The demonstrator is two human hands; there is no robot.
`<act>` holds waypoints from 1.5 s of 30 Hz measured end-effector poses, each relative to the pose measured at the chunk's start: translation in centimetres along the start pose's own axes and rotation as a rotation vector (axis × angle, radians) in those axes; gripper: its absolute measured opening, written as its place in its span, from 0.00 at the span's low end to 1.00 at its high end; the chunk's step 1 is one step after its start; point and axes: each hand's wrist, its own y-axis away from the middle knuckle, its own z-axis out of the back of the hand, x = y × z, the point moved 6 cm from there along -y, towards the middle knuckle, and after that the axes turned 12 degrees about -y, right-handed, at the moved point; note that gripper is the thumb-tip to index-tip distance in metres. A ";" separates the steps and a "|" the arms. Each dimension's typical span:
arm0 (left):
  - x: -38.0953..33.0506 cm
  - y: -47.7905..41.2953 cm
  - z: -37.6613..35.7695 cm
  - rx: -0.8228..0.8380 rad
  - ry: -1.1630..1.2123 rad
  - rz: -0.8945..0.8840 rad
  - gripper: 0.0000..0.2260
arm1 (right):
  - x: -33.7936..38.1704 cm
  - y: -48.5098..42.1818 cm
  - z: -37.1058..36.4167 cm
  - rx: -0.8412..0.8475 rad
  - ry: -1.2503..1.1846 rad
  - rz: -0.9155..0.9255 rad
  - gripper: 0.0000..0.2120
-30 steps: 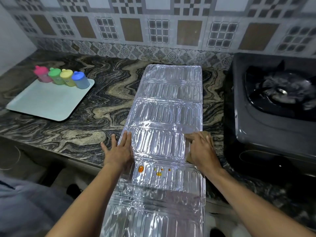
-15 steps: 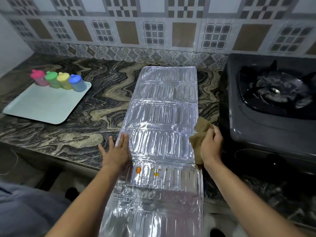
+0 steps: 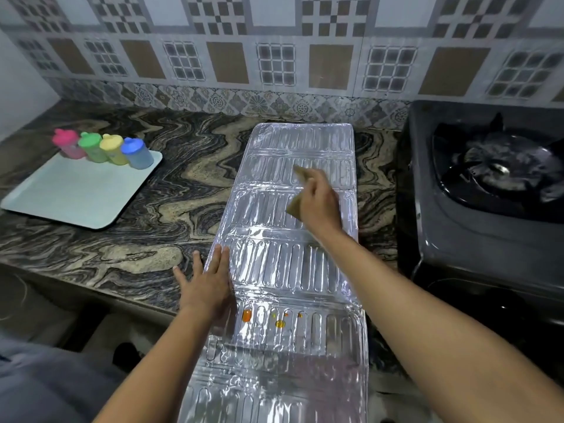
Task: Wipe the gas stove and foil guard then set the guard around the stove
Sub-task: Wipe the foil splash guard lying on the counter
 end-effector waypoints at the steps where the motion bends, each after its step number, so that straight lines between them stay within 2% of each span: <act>1: 0.0 0.0 -0.1 -0.008 -0.003 0.002 0.36 | -0.3 -0.5 -1.9 0.088 0.060 0.015 0.13; 3: 0.1 -0.1 -0.3 -0.019 -0.011 0.008 0.36 | -1.6 -0.8 -5.4 0.282 0.230 0.053 0.15; 6: 0.1 -0.2 -0.5 -0.013 -0.009 0.013 0.33 | -5.0 0.4 -9.9 0.488 0.714 0.239 0.30; 9: 0.0 -0.2 -0.5 -0.002 -0.008 0.012 0.29 | -7.1 1.4 -10.2 0.550 0.803 0.217 0.30; 12: 0.0 -0.2 -0.5 0.008 0.006 0.024 0.30 | -8.1 1.4 -9.0 0.609 0.841 0.242 0.31; 16: -0.1 0.1 0.0 0.001 -0.014 0.031 0.34 | -9.0 0.9 -5.6 0.621 0.924 0.143 0.33; 22: -0.3 0.5 0.5 0.010 -0.040 0.026 0.37 | -9.6 -0.5 0.3 0.463 1.072 0.002 0.38; 27: -0.4 0.6 0.6 0.018 -0.041 0.021 0.36 | -8.8 -0.8 2.3 0.380 1.209 -0.095 0.32; 32: -0.4 0.8 0.9 0.017 -0.059 0.024 0.37 | -6.1 -1.9 2.8 0.331 1.388 -0.150 0.19; 34: -0.5 0.7 1.1 0.015 -0.070 0.019 0.37 | -3.3 -2.2 3.2 0.317 1.249 -0.130 0.17; 37: -0.3 0.3 1.3 0.006 -0.079 0.007 0.35 | 0.2 -2.9 5.0 0.244 0.831 -0.248 0.10; 38: -0.2 0.2 1.2 0.010 -0.069 0.001 0.34 | 0.8 -2.6 5.6 0.226 0.655 -0.320 0.10; 41: 0.3 0.0 1.5 0.000 0.055 -0.027 0.26 | 1.0 0.1 5.7 0.247 -0.175 -0.606 0.09; 43: 0.7 0.6 2.0 -0.055 0.149 -0.041 0.25 | 0.7 3.1 4.9 0.307 -0.707 -0.736 0.13; 45: 1.3 1.7 2.7 -0.138 0.177 -0.037 0.24 | 0.3 5.9 4.4 0.298 -0.993 -0.753 0.12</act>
